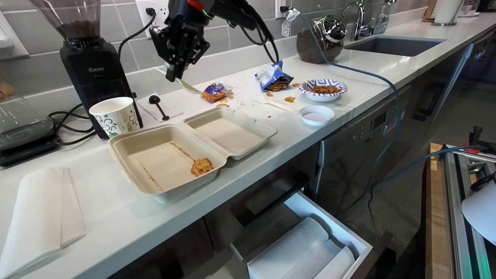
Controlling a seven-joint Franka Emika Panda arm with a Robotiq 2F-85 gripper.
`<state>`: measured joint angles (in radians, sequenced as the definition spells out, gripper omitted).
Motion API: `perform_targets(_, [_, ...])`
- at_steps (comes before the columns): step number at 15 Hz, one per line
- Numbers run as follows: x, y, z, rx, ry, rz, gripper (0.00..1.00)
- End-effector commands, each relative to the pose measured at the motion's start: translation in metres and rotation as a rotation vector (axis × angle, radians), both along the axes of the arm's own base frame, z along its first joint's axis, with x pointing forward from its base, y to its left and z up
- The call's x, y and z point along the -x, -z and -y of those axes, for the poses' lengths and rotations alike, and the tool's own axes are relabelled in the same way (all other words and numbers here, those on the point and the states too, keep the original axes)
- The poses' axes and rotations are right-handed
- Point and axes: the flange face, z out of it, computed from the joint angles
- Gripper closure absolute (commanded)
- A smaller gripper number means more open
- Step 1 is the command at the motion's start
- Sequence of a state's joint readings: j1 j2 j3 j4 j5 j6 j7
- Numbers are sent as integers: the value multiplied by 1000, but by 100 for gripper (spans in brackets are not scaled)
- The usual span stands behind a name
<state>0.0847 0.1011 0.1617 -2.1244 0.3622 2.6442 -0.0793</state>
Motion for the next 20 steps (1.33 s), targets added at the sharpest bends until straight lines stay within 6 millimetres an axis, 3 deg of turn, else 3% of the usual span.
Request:
perform_targets(1, [12, 2, 26, 128, 63, -105, 97])
perform_targets(7, [15, 16, 67, 255, 82, -258, 97])
perform_targets(14, [12, 40, 109, 310, 109, -282, 97])
perform_targets(20, [6, 77, 131, 320, 120, -329, 97])
